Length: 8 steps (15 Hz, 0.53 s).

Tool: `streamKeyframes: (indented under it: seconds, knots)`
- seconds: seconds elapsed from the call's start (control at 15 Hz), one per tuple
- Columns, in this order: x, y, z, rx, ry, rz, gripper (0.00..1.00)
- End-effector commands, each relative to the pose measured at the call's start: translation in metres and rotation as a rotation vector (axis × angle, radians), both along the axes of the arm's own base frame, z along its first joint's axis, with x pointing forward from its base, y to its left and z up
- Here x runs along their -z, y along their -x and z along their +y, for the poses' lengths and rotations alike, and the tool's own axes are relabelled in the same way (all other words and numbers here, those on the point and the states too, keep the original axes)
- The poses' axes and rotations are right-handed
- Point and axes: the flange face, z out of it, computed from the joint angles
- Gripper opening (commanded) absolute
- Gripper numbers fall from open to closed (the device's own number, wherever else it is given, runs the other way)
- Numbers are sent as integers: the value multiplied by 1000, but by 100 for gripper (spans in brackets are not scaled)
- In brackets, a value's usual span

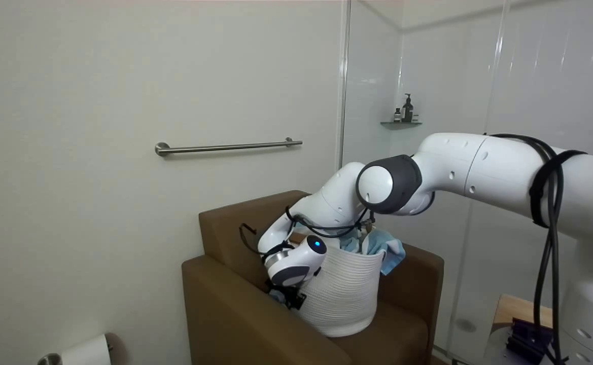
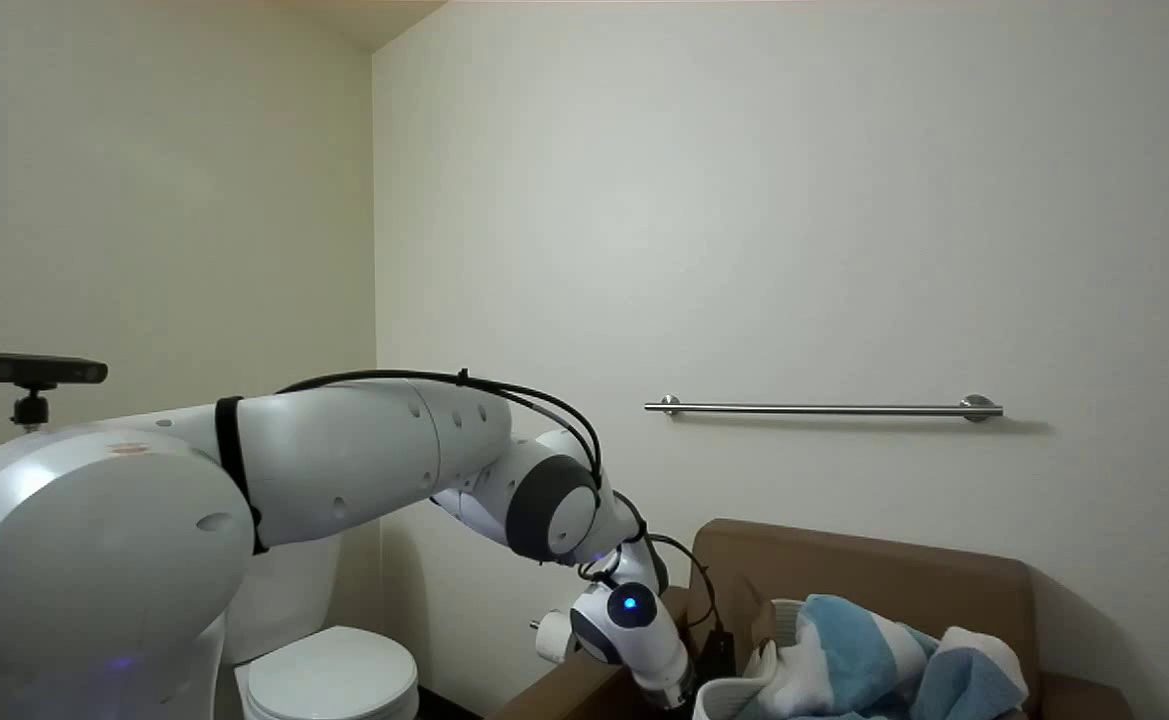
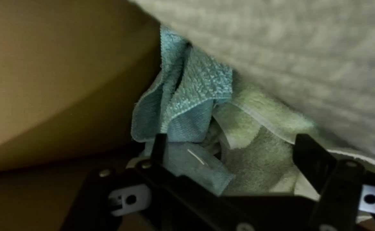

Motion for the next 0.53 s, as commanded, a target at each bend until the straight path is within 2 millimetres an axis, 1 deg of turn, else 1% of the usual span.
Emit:
streamKeyframes:
  seconds: [0.0, 0.07, 0.13, 0.4, 0.47]
  knots:
    - [20, 24, -12, -9, 5, 62, 100]
    - [9, 12, -7, -37, 23, 32, 100]
    - [4, 3, 4, -33, 25, 11, 100]
    - [0, 3, 8, -54, 21, 11, 100]
    - [-1, 7, 10, -75, -7, 23, 100]
